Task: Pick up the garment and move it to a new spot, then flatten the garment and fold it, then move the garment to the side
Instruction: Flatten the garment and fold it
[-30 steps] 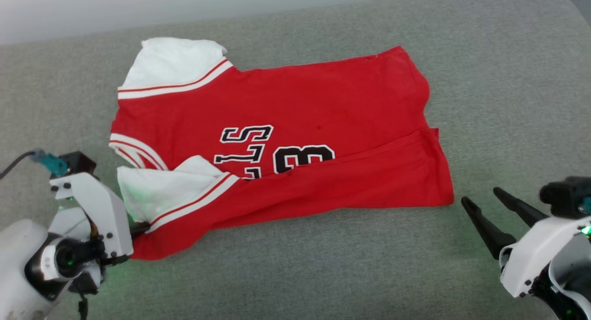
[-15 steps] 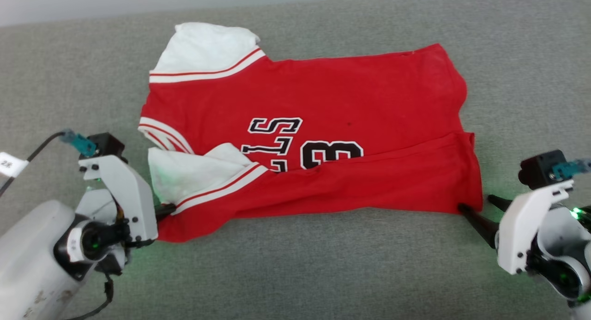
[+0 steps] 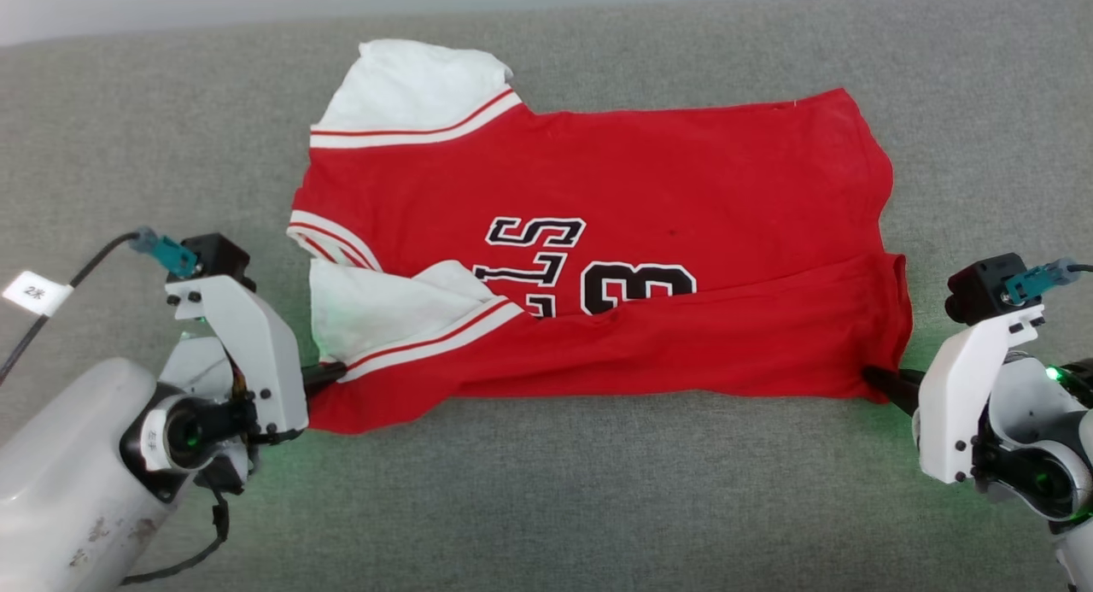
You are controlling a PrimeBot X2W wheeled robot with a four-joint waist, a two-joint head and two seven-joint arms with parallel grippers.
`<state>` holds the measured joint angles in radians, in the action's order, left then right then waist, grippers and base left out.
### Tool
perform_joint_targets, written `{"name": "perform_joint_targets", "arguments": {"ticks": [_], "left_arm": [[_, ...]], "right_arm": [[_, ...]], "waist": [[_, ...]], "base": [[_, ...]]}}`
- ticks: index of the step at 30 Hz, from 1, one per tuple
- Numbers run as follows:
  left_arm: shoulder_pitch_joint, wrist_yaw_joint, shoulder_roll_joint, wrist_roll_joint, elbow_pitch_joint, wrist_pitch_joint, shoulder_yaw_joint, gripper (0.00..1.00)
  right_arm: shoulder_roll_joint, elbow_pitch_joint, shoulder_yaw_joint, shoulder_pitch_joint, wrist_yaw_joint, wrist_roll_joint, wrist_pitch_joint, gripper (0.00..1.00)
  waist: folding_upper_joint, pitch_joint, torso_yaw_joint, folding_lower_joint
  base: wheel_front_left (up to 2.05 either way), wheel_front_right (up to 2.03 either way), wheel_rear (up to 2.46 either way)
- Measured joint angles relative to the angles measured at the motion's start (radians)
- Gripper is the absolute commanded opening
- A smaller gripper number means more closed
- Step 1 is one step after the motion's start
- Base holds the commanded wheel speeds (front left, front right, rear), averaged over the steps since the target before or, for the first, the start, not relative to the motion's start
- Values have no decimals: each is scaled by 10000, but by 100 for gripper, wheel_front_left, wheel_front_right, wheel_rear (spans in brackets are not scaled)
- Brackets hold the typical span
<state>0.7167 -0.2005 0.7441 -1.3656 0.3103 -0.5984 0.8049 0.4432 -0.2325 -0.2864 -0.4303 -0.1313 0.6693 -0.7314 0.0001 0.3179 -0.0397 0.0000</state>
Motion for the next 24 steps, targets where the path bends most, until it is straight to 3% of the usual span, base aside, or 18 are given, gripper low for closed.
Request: {"name": "perform_joint_targets", "arguments": {"ticks": [13, 24], "left_arm": [[-487, -21, 583, -50, -410, 125, -81, 0], [-1649, -851, 1285, -113, -2286, 247, 6, 0]], "right_arm": [[614, 424, 602, 794, -2, 234, -372, 0], [811, 1708, 1603, 2425, -4, 330, -1350, 0]], "waist": [[0, -763, 121, 0], [0, -1312, 276, 0]], "base": [[0, 0, 0], [0, 0, 0]]}}
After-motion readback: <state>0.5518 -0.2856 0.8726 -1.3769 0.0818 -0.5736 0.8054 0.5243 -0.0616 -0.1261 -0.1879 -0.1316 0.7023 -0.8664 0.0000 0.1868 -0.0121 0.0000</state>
